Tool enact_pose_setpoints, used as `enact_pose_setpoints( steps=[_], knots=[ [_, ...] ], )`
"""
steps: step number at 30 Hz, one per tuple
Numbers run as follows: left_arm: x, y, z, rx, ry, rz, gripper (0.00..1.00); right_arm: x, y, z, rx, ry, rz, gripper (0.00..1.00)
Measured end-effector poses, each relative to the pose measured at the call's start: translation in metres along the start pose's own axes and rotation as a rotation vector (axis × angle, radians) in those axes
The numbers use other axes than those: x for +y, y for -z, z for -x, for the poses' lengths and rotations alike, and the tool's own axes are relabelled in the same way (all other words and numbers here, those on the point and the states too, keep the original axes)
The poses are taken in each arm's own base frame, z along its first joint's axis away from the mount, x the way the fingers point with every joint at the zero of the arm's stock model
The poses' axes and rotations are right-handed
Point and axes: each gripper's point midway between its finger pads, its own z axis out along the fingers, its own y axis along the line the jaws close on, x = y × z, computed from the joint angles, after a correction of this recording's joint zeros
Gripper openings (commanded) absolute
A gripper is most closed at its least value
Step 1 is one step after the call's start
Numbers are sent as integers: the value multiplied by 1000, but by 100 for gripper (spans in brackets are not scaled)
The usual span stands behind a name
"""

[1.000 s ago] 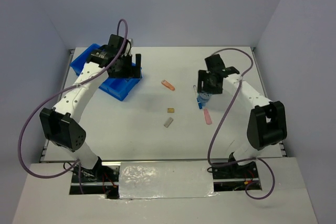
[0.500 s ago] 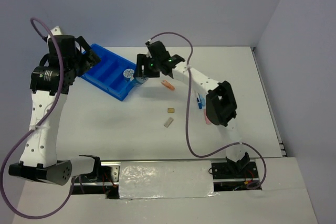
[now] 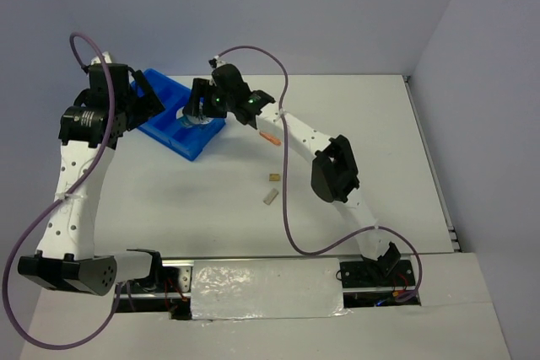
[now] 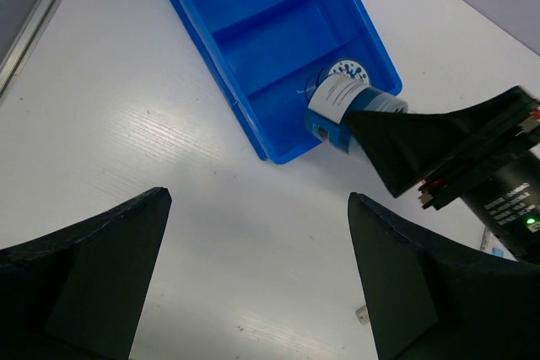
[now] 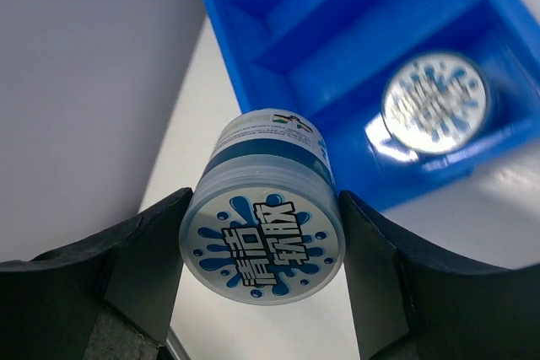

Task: Sort the stationery into containers
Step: Place the stationery in the storage box.

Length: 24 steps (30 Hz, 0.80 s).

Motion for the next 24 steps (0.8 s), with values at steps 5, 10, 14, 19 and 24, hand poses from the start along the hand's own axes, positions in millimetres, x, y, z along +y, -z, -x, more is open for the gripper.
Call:
enact_pose_setpoints(
  steps=[5, 10, 14, 19, 24],
  knots=[
    [5, -2, 1, 2, -2, 11, 99, 10, -3, 18, -56, 3, 29, 39],
    [5, -2, 1, 8, -15, 1, 99, 2, -19, 16, -60, 10, 23, 41],
    [4, -2, 0, 13, -16, -7, 99, -15, -32, -4, -13, 18, -8, 45],
    [5, -5, -4, 26, -16, -5, 99, -20, -36, -18, 21, 35, -34, 67],
    [7, -6, -5, 27, -16, -2, 99, -17, -37, -22, 18, 53, -37, 100]
  ],
)
